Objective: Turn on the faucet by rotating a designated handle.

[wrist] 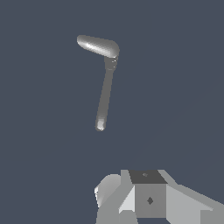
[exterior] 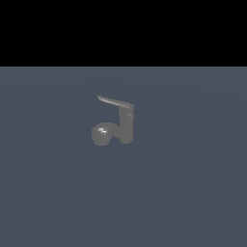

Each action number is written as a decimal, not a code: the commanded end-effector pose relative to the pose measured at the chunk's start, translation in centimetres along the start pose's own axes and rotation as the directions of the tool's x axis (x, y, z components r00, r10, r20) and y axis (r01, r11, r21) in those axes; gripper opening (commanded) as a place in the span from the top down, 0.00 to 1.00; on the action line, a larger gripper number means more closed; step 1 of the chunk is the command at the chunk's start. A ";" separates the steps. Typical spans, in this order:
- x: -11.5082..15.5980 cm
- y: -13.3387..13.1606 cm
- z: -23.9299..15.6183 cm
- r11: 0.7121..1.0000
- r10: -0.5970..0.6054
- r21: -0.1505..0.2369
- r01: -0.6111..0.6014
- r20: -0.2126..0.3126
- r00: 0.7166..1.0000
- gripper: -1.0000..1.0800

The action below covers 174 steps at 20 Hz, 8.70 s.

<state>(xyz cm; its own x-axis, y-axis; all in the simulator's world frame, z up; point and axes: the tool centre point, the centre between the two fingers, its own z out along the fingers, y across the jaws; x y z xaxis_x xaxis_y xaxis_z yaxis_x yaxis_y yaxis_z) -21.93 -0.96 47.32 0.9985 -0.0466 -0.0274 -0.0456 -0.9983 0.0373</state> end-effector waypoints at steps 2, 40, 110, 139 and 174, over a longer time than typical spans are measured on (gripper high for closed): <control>1.4 -0.4 0.4 0.998 0.050 0.025 -0.051 0.006 0.999 1.00; 23.1 -7.0 15.8 0.454 0.870 0.047 -0.890 0.189 0.455 1.00; 24.0 -11.0 29.0 -0.148 0.988 0.024 -0.989 0.039 -0.147 1.00; 17.6 -7.2 29.2 -0.138 0.990 0.025 -0.990 0.043 -0.137 1.00; 18.6 4.3 29.7 -0.137 0.990 0.023 -0.990 0.042 -0.136 1.00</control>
<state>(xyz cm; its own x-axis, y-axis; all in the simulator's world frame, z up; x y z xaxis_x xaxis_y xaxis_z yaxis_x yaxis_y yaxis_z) -4.46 -4.92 17.44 -0.1488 -0.9889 -0.0049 -0.9889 0.1488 -0.0008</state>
